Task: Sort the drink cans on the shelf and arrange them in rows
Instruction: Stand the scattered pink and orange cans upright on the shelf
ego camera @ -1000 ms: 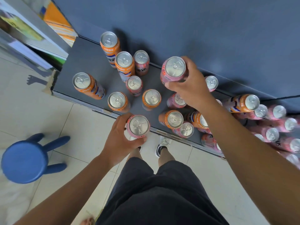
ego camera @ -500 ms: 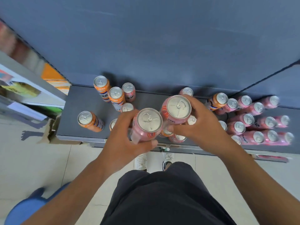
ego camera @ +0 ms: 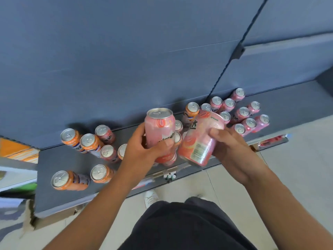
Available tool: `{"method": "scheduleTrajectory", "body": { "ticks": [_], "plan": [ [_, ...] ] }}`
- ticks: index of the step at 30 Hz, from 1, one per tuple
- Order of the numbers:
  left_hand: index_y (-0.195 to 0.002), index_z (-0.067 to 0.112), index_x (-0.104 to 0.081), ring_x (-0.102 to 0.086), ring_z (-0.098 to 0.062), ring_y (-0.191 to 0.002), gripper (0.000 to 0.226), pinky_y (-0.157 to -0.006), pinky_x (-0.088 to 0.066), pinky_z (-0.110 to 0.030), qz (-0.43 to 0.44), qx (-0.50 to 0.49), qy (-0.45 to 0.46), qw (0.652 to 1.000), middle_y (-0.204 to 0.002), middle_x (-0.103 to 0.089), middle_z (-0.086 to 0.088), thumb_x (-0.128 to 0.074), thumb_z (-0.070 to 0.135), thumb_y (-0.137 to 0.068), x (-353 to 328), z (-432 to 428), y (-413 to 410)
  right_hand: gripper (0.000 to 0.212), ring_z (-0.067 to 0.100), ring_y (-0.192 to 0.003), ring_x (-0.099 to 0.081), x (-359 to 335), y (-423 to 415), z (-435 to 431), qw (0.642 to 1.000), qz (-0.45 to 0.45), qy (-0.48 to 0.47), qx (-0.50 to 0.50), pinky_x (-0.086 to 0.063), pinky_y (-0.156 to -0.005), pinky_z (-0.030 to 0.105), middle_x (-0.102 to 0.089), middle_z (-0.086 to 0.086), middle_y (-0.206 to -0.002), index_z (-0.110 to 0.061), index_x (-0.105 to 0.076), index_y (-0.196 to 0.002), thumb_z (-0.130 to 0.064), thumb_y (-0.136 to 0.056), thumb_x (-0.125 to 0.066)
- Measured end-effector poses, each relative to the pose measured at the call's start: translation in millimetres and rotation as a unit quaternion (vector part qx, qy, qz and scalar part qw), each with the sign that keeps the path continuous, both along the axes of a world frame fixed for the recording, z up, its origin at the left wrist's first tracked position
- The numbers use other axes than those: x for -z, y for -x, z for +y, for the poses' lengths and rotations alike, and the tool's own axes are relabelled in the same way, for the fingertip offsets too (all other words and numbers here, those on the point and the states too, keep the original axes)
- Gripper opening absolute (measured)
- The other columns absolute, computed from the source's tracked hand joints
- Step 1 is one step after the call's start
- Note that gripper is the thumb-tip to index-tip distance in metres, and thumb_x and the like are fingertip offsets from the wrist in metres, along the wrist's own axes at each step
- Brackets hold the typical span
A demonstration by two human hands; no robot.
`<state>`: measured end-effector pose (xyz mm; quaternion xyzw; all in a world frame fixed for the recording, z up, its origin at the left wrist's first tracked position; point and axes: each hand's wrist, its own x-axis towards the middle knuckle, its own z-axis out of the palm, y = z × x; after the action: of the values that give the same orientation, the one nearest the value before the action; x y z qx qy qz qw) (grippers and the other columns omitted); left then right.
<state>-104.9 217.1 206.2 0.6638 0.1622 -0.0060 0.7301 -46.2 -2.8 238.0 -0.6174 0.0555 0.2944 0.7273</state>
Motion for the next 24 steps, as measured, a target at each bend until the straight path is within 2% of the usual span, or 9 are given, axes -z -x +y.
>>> {"method": "scheduleTrajectory", "body": {
  "ticks": [3, 8, 12, 14, 15, 17, 19, 21, 24],
  "plan": [
    [-0.124, 0.027, -0.060, -0.071, -0.014, -0.097, 0.075, -0.071, -0.057, -0.024, 0.009, -0.001, 0.029, 1.000, -0.107, -0.074, 0.006, -0.080, 0.047, -0.055, -4.4, -34.1, -10.2, 0.076, 0.036, -0.121, -0.061, -1.4, 5.7, -32.3, 0.983, 0.081, -0.159, 0.050, -0.049, -0.103, 0.051, -0.062, 0.019, -0.132, -0.010, -0.063, -0.127, -0.046, -0.064, -0.086],
    [-0.125, 0.025, -0.058, -0.072, -0.018, -0.100, 0.071, -0.077, -0.058, -0.034, 0.018, 0.016, 0.064, 0.998, -0.110, -0.074, 0.003, -0.075, 0.047, -0.060, -15.3, -109.3, -26.0, 0.082, 0.035, -0.113, -0.062, -2.2, 11.7, -104.2, 0.935, 0.144, -0.301, 0.124, -0.051, -0.095, 0.051, -0.063, 0.018, -0.124, -0.008, -0.058, -0.132, -0.046, -0.065, -0.086],
    [-0.126, 0.025, -0.057, -0.070, -0.019, -0.102, 0.076, -0.079, -0.056, -0.037, 0.038, 0.029, 0.104, 0.993, -0.113, -0.073, 0.000, -0.085, 0.041, -0.057, -22.8, -186.5, -33.8, 0.072, 0.030, -0.095, -0.072, -2.0, 23.5, -174.2, 0.933, 0.146, -0.285, 0.166, -0.058, -0.082, 0.051, -0.072, 0.015, -0.110, -0.010, -0.079, -0.104, -0.047, -0.045, -0.097],
    [-0.130, 0.018, -0.056, -0.070, -0.025, -0.100, 0.091, -0.074, -0.059, -0.041, 0.066, 0.046, 0.170, 0.982, -0.116, -0.071, -0.008, -0.091, 0.044, -0.051, -28.8, -224.6, -38.0, 0.064, 0.031, -0.087, -0.073, -5.2, 28.3, -207.5, 0.930, 0.150, -0.281, 0.185, -0.059, -0.082, 0.049, -0.073, 0.016, -0.104, -0.009, -0.080, -0.097, -0.048, -0.048, -0.095],
    [-0.131, 0.016, -0.056, -0.070, -0.025, -0.097, 0.087, -0.069, -0.059, -0.040, 0.078, 0.058, 0.208, 0.973, -0.116, -0.070, -0.011, -0.089, 0.044, -0.056, -32.5, -243.6, -40.6, 0.057, 0.030, -0.085, -0.072, -6.9, 29.9, -223.8, 0.928, 0.152, -0.277, 0.199, -0.059, -0.085, 0.048, -0.072, 0.016, -0.103, -0.009, -0.080, -0.096, -0.050, -0.058, -0.089],
    [-0.125, 0.017, -0.062, -0.070, -0.024, -0.091, 0.057, -0.068, -0.057, -0.040, 0.099, 0.080, 0.261, 0.957, -0.111, -0.072, -0.010, -0.077, 0.037, -0.075, -40.4, -277.7, -45.4, 0.048, 0.029, -0.081, -0.071, -11.0, 32.2, -255.0, 0.922, 0.156, -0.264, 0.235, -0.058, -0.081, 0.046, -0.072, 0.015, -0.100, -0.011, -0.078, -0.097, -0.054, -0.076, -0.070],
    [-0.109, 0.018, -0.073, -0.069, -0.022, -0.082, 0.035, -0.069, -0.052, -0.039, 0.111, 0.116, 0.282, 0.946, -0.101, -0.073, -0.008, -0.066, 0.039, -0.082, -46.5, -310.2, -50.6, 0.053, 0.031, -0.081, -0.070, -14.9, 34.3, -285.1, 0.919, 0.155, -0.248, 0.265, -0.059, -0.073, 0.045, -0.071, 0.016, -0.100, -0.012, -0.074, -0.105, -0.057, -0.078, -0.063],
    [-0.098, 0.019, -0.079, -0.066, -0.023, -0.077, 0.035, -0.063, -0.050, -0.037, 0.119, 0.150, 0.275, 0.942, -0.098, -0.071, -0.009, -0.061, 0.045, -0.082, -48.6, -338.2, -57.8, 0.059, 0.034, -0.086, -0.069, -19.8, 38.1, -312.4, 0.916, 0.149, -0.229, 0.293, -0.058, -0.077, 0.046, -0.070, 0.017, -0.104, -0.012, -0.069, -0.112, -0.059, -0.077, -0.063],
    [-0.122, 0.014, -0.068, -0.066, -0.025, -0.083, 0.061, -0.063, -0.055, -0.039, 0.140, 0.189, 0.239, 0.942, -0.109, -0.068, -0.014, -0.073, 0.052, -0.075, -49.9, -375.7, -71.6, 0.059, 0.030, -0.085, -0.069, -24.8, 44.3, -349.1, 0.911, 0.136, -0.202, 0.333, -0.056, -0.081, 0.045, -0.072, 0.014, -0.102, -0.013, -0.068, -0.111, -0.060, -0.077, -0.061]
  ]
}}
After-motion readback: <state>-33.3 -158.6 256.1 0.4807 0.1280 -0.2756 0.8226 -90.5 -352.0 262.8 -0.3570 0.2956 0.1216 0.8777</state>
